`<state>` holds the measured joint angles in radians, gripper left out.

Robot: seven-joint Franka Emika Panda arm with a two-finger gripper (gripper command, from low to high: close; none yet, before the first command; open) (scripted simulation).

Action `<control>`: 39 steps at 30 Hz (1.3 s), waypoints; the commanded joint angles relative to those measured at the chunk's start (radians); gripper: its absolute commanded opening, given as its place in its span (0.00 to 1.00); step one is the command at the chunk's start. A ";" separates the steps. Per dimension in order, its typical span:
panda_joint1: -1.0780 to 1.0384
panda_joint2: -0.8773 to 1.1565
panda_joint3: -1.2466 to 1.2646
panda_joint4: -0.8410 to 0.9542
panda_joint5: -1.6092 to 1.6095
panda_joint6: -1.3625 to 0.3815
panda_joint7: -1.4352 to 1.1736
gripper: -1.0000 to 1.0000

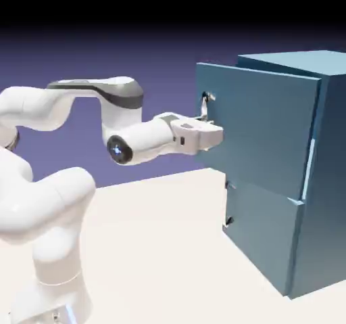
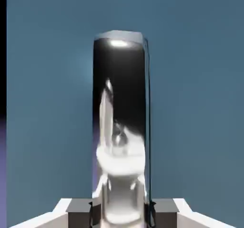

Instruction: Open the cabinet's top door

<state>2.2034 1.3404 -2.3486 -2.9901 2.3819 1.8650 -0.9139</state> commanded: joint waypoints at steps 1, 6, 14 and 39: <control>-0.010 -0.005 -0.030 -0.012 -0.032 -0.042 -0.009 0.00; -0.091 -0.056 -0.181 -0.043 -0.207 -0.260 -0.068 0.00; -0.271 -0.268 -0.388 0.014 -0.544 -0.589 -0.233 0.00; -0.437 -1.169 -0.549 0.695 -1.369 -1.035 -0.671 0.00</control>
<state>1.7670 0.1709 -2.8972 -2.2947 1.0117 0.8293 -1.5854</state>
